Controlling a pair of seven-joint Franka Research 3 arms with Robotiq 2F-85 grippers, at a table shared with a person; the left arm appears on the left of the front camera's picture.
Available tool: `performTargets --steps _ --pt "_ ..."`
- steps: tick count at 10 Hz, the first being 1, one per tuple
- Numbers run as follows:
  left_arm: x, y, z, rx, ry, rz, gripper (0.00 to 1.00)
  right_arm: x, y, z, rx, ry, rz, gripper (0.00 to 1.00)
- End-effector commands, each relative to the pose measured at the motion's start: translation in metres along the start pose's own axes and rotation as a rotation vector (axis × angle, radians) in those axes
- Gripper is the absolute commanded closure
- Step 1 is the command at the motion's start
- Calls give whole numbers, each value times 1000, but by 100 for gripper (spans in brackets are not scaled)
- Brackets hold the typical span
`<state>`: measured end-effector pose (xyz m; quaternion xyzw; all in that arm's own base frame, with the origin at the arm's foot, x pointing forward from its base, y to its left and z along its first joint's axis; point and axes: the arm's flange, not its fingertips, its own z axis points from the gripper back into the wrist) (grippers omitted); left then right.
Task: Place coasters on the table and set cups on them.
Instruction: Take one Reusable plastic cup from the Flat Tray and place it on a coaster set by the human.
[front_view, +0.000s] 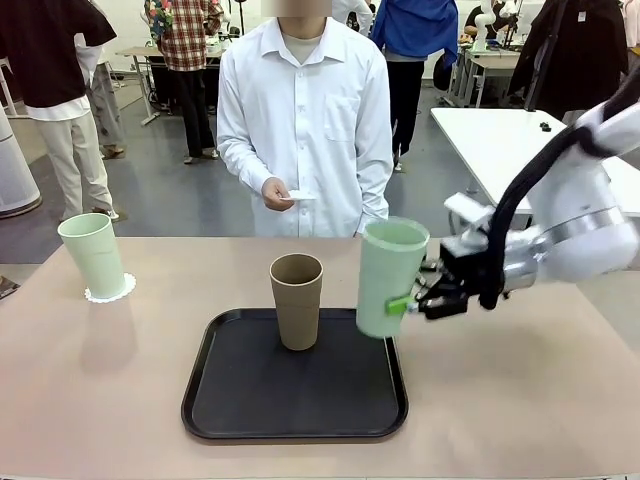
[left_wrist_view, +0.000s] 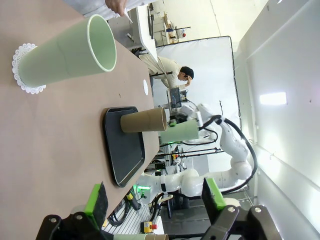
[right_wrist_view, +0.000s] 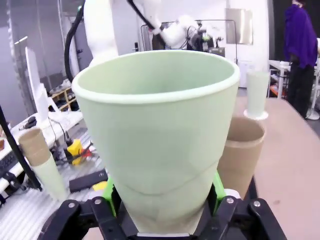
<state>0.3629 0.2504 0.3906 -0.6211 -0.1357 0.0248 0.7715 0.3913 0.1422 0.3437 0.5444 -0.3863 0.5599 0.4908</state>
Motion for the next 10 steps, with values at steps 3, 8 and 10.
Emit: performTargets --steps 3,8,10 --pt "-2 -3 0 -1 -8 -6 0 67 19 -2 -95 86 -61 100" --pt "-2 -3 0 -1 -8 -6 0 75 19 5 -79 84 -37 18" --pt "-2 -3 0 -1 -8 -6 0 77 -33 72 -207 -2 -49 18"
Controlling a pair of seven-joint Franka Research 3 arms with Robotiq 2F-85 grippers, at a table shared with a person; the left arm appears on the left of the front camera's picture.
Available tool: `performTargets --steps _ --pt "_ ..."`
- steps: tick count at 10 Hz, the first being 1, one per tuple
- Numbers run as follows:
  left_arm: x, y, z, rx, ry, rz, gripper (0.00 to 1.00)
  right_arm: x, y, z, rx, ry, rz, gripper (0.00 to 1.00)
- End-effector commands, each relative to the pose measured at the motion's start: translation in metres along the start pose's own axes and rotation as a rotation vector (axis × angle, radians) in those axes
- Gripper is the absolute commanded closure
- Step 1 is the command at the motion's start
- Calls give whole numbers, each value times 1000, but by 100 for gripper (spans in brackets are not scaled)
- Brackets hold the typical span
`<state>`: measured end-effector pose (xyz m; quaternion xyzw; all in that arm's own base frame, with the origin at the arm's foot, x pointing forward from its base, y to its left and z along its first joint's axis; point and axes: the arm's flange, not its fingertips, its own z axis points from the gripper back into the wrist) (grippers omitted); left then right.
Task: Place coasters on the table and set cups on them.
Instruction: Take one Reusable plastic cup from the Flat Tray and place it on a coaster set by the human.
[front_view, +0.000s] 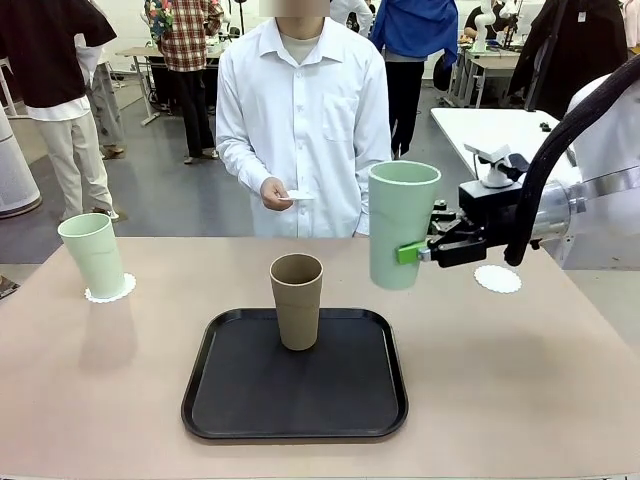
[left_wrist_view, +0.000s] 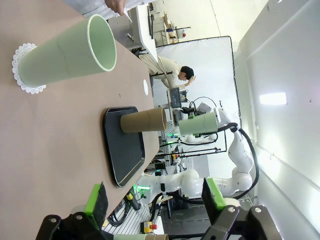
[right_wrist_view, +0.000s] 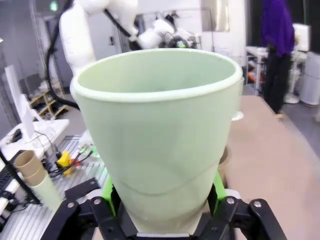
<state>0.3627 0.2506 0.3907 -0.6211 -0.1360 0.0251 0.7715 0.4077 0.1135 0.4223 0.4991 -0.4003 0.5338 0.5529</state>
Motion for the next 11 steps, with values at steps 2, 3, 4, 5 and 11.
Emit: performTargets --steps 2,3,4,5,11 --pt "-2 -3 0 -1 -8 -6 0 -15 -83 104 -171 -67 -45 18" --pt "-2 -3 0 -1 -8 -6 0 -29 -98 140 -233 -77 -67 18" --pt "-2 -3 0 -1 -8 -6 0 -45 -107 174 -306 -73 -78 18" --pt "-2 -3 0 -1 -8 -6 0 -58 -110 203 -357 -88 -88 18" --pt "-2 -3 0 -1 -8 -6 0 -78 -111 252 -482 -61 -73 18"
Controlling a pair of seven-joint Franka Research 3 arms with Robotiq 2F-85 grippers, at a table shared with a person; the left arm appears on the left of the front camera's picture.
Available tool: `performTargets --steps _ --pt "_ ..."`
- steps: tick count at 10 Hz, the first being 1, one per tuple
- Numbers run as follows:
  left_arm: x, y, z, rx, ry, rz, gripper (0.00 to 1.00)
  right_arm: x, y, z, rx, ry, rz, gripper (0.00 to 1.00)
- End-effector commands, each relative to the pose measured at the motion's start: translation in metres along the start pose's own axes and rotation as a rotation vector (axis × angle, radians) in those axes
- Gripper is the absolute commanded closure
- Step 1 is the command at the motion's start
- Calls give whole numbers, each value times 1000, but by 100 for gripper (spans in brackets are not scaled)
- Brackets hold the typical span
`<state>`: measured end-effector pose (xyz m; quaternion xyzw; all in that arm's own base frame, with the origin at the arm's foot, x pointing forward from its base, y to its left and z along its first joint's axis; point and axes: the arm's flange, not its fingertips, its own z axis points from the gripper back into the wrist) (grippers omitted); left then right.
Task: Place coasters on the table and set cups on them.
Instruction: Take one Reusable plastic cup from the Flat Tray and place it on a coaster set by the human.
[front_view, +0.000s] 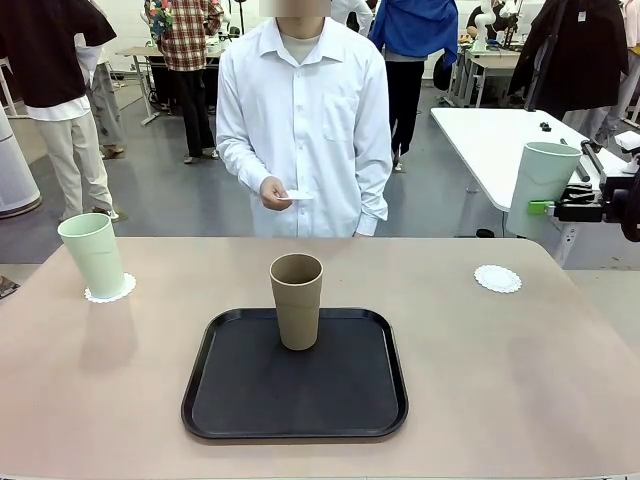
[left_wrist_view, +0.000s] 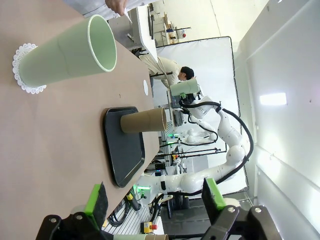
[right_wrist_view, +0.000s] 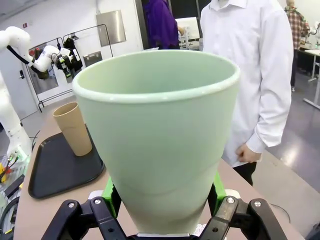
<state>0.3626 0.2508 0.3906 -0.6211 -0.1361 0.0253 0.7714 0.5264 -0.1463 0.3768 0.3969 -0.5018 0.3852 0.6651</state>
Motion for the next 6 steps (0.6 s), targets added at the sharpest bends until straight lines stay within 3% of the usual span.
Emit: performTargets --steps 1,6 --pt "-2 -3 0 -1 -7 -6 0 4 -1 -10 -25 -1 26 18" --pt "-2 -3 0 -1 -7 -6 0 0 0 0 0 0 0 18"
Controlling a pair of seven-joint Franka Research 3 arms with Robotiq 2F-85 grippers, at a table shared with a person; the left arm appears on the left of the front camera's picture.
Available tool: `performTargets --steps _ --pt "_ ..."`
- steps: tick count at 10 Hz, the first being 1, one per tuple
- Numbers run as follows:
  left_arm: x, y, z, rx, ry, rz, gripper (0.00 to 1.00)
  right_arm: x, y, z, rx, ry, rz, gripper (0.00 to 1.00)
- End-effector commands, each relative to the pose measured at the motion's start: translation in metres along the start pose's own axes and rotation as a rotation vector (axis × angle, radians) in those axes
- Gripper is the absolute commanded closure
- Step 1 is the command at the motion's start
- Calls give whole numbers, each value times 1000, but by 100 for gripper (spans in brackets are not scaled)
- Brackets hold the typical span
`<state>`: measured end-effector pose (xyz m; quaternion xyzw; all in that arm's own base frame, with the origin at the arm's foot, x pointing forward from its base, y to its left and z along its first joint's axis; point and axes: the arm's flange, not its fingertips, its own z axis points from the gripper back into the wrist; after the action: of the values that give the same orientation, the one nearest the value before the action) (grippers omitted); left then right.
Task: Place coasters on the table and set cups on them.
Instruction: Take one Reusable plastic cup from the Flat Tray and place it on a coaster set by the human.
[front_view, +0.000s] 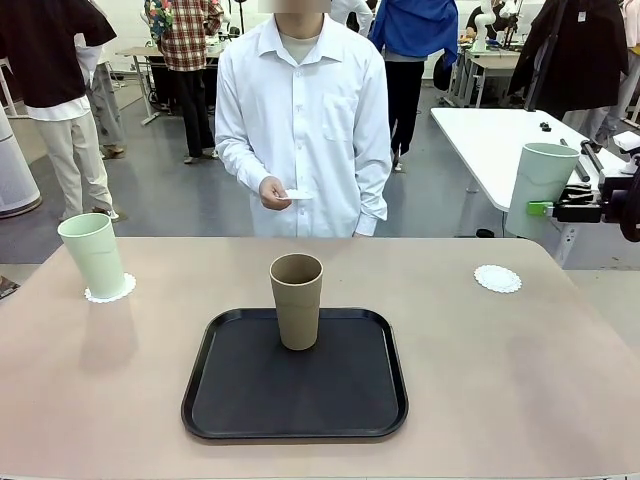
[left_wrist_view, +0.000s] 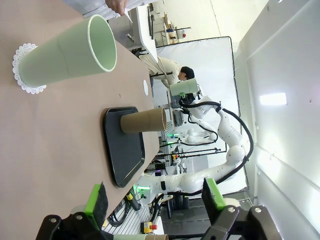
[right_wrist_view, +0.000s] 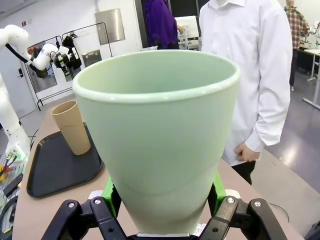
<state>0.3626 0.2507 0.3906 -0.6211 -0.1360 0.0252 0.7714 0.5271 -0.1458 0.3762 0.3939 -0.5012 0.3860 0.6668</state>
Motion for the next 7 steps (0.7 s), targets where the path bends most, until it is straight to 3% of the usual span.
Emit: performTargets --steps 1,7 --pt "-2 -3 0 -1 -7 -6 0 0 1 1 4 -5 -2 18" --pt "-2 -3 0 -1 -7 -6 0 -42 -47 -23 53 8 55 18"
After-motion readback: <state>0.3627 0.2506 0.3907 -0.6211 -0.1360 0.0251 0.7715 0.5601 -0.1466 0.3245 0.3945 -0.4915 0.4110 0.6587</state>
